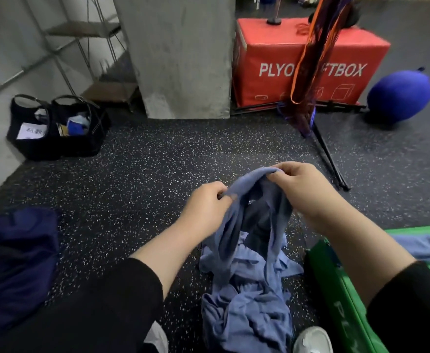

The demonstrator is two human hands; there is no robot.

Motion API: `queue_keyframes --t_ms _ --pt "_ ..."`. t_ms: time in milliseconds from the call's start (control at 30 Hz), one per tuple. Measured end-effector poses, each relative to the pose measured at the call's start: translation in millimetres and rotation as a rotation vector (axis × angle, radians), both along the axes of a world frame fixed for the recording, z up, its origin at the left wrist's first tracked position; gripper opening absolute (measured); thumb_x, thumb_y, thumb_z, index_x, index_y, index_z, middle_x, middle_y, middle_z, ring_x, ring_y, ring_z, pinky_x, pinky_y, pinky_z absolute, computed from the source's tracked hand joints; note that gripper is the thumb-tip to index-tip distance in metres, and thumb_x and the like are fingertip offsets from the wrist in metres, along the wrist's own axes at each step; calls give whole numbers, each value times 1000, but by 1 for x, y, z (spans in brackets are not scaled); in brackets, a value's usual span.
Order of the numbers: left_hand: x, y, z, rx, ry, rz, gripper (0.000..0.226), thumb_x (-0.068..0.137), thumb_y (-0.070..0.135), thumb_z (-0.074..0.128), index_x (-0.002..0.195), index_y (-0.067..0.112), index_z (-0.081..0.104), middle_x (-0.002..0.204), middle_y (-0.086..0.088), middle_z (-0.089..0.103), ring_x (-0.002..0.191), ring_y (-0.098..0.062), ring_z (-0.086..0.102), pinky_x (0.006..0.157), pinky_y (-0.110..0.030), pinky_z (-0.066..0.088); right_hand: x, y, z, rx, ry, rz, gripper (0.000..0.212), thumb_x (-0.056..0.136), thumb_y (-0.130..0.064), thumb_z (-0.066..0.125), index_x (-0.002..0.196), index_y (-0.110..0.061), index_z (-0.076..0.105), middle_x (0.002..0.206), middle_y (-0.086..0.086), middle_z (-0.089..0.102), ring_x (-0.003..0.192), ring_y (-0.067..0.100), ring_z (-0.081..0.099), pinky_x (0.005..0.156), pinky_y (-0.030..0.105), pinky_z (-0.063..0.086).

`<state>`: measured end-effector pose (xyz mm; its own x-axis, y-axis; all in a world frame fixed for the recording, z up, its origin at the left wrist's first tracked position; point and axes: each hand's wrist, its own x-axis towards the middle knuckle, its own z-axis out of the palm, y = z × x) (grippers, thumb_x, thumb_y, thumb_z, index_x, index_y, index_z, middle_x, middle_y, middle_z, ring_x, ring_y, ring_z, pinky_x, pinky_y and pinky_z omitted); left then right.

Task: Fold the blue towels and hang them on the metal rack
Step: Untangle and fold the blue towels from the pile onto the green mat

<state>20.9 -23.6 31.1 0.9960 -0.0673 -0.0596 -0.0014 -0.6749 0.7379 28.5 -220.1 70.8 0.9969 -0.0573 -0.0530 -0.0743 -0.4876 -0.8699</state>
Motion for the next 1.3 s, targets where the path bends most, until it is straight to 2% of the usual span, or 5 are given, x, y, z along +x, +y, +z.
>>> queue_keyframes --t_ms 367,600,833,1067,1300 --pt "21 2 17 -419 210 -139 47 103 46 48 98 4 69 95 -21 73 81 -18 58 80 -46 51 7 11 -13 -248 17 355 37 82 -37 80 115 -39 62 113 -17 67 109 2 62 93 35 54" --pt "26 5 27 -537 296 -122 34 92 38 70 108 8 70 111 -23 71 96 -27 71 101 -56 49 12 21 -17 -220 -59 227 7 92 -23 65 86 -20 64 73 -6 66 48 0 50 45 13 35" --pt "27 18 27 -160 130 -72 23 90 12 59 103 31 62 81 -2 67 64 -15 54 60 -30 41 17 19 -13 -145 -45 53 20 89 -11 52 87 -22 68 68 -2 68 51 6 48 53 26 37" --pt "26 24 24 -305 69 -93 19 99 28 63 93 12 72 91 -13 76 85 -32 70 86 -51 53 17 13 -11 -150 -6 140 14 88 -34 69 95 -25 61 73 0 68 57 10 50 58 31 41" --pt "23 15 31 -299 27 -183 43 104 31 56 82 -5 61 72 -11 53 70 -12 44 67 -35 37 8 18 -8 -347 -119 285 25 88 -31 71 104 -37 53 79 -8 61 68 11 57 73 36 49"
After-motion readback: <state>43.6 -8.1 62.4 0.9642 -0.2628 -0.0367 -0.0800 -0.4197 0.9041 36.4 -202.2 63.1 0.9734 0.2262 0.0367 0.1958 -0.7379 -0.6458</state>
